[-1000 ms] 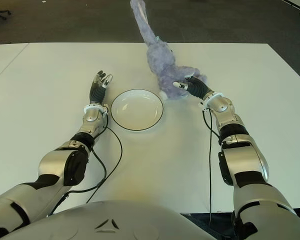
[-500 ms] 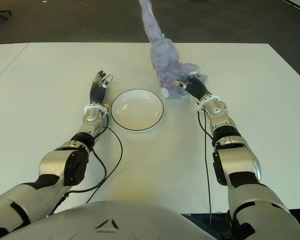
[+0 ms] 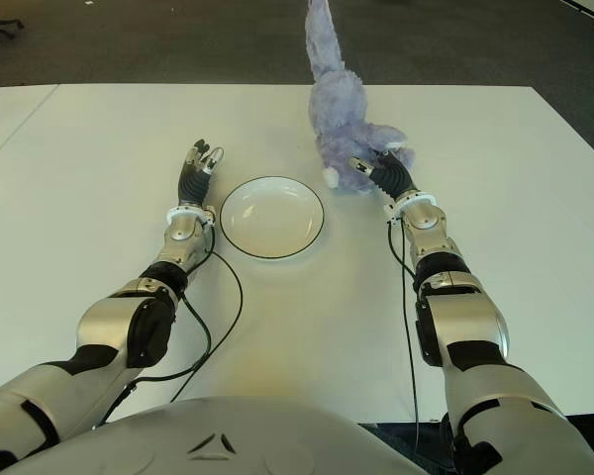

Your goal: Put the doll into the plate.

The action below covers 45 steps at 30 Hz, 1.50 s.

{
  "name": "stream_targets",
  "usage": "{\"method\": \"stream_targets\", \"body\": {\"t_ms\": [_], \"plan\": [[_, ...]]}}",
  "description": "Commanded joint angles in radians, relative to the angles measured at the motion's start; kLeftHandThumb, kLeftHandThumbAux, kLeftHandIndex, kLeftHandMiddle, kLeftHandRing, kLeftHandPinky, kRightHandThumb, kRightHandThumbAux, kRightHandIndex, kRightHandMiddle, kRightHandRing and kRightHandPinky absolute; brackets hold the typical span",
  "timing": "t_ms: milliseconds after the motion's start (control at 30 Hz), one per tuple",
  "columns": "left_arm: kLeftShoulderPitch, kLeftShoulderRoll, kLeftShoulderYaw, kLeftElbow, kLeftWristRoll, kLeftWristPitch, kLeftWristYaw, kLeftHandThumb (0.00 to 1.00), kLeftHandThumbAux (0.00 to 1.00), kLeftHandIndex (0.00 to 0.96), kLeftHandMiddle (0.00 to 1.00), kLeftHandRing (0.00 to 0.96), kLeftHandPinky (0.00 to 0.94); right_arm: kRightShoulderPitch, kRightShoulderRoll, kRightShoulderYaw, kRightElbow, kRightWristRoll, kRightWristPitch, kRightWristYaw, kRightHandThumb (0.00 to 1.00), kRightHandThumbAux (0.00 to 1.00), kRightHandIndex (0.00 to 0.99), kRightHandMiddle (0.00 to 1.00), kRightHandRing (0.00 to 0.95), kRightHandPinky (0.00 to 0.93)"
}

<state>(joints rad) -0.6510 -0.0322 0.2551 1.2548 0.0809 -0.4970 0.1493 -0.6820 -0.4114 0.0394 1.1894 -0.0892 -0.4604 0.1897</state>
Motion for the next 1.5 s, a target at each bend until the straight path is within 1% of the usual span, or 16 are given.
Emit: {"method": "stream_targets", "body": {"t_ms": [33, 67, 100, 133, 200, 267, 367, 400, 433, 467, 600, 667, 867, 1100, 1233, 1500], "plan": [[0.156, -0.03, 0.013, 0.113, -0.011, 0.149, -0.003, 0.0, 0.462, 0.0, 0.11, 0.109, 0.015, 0.084, 0.029, -0.011, 0.063, 0.0, 0.092, 0.027, 0.405, 0.518, 0.103, 0.018, 0.0, 0.0], [0.156, -0.031, 0.014, 0.113, -0.012, 0.15, -0.004, 0.0, 0.467, 0.0, 0.112, 0.112, 0.017, 0.085, 0.028, -0.015, 0.061, 0.002, 0.092, 0.028, 0.432, 0.545, 0.157, 0.065, 0.034, 0.028], [0.155, -0.031, 0.015, 0.113, -0.014, 0.15, -0.006, 0.0, 0.468, 0.0, 0.112, 0.112, 0.017, 0.085, 0.029, -0.019, 0.058, 0.003, 0.094, 0.026, 0.437, 0.55, 0.166, 0.073, 0.04, 0.033], [0.155, -0.031, 0.016, 0.113, -0.015, 0.151, -0.007, 0.0, 0.472, 0.0, 0.114, 0.112, 0.02, 0.086, 0.029, -0.021, 0.056, 0.003, 0.095, 0.024, 0.622, 0.673, 0.347, 0.151, 0.131, 0.115], [0.155, -0.031, 0.018, 0.113, -0.017, 0.15, -0.01, 0.0, 0.473, 0.0, 0.114, 0.112, 0.021, 0.085, 0.032, -0.023, 0.057, 0.002, 0.098, 0.017, 0.677, 0.709, 0.399, 0.174, 0.159, 0.14], [0.157, -0.033, 0.019, 0.113, -0.018, 0.14, -0.016, 0.0, 0.471, 0.0, 0.107, 0.103, 0.018, 0.084, 0.031, -0.016, 0.062, -0.012, 0.104, -0.004, 0.701, 0.703, 0.422, 0.383, 0.371, 0.339], [0.158, -0.032, 0.017, 0.113, -0.014, 0.135, -0.017, 0.0, 0.465, 0.0, 0.102, 0.099, 0.017, 0.085, 0.029, -0.004, 0.064, -0.033, 0.104, -0.032, 0.71, 0.699, 0.43, 0.461, 0.439, 0.407], [0.158, -0.032, 0.015, 0.113, -0.012, 0.135, -0.016, 0.0, 0.455, 0.0, 0.097, 0.095, 0.017, 0.085, 0.029, 0.001, 0.064, -0.039, 0.103, -0.042, 0.714, 0.696, 0.433, 0.565, 0.561, 0.536], [0.158, -0.031, 0.014, 0.113, -0.01, 0.135, -0.015, 0.0, 0.454, 0.0, 0.096, 0.094, 0.017, 0.085, 0.029, 0.005, 0.063, -0.046, 0.105, -0.058, 0.715, 0.696, 0.434, 0.583, 0.582, 0.559], [0.158, -0.031, 0.013, 0.113, -0.008, 0.135, -0.014, 0.0, 0.448, 0.0, 0.093, 0.092, 0.016, 0.085, 0.029, 0.008, 0.063, -0.05, 0.107, -0.068, 0.716, 0.695, 0.435, 0.655, 0.659, 0.647], [0.158, -0.029, 0.009, 0.112, -0.006, 0.129, -0.013, 0.0, 0.443, 0.0, 0.088, 0.087, 0.013, 0.08, 0.034, 0.012, 0.064, -0.054, 0.138, -0.111, 0.716, 0.696, 0.436, 0.722, 0.742, 0.752], [0.158, -0.03, 0.009, 0.112, -0.007, 0.136, -0.015, 0.0, 0.457, 0.0, 0.088, 0.082, 0.014, 0.063, 0.045, -0.003, 0.074, -0.038, 0.188, -0.147, 0.715, 0.699, 0.438, 0.766, 0.771, 0.795], [0.158, -0.033, 0.016, 0.112, -0.016, 0.143, -0.02, 0.0, 0.493, 0.0, 0.091, 0.079, 0.025, 0.039, 0.046, -0.031, 0.09, -0.008, 0.238, -0.164, 0.716, 0.703, 0.441, 0.796, 0.802, 0.821], [0.159, -0.041, 0.03, 0.111, -0.027, 0.127, -0.033, 0.0, 0.497, 0.0, 0.084, 0.077, 0.02, 0.037, 0.039, -0.065, 0.088, 0.012, 0.242, -0.16, 0.716, 0.706, 0.441, 0.801, 0.807, 0.822], [0.162, -0.044, 0.041, 0.111, -0.035, 0.123, -0.035, 0.0, 0.495, 0.0, 0.089, 0.079, 0.018, 0.04, 0.009, -0.103, 0.079, 0.038, 0.238, -0.156, 0.717, 0.709, 0.439, 0.783, 0.797, 0.812], [0.156, -0.046, 0.029, 0.112, -0.022, 0.131, -0.021, 0.0, 0.464, 0.0, 0.083, 0.076, 0.017, 0.022, -0.019, -0.156, 0.075, 0.057, 0.286, -0.221, 0.716, 0.709, 0.438, 0.77, 0.793, 0.813]]}}
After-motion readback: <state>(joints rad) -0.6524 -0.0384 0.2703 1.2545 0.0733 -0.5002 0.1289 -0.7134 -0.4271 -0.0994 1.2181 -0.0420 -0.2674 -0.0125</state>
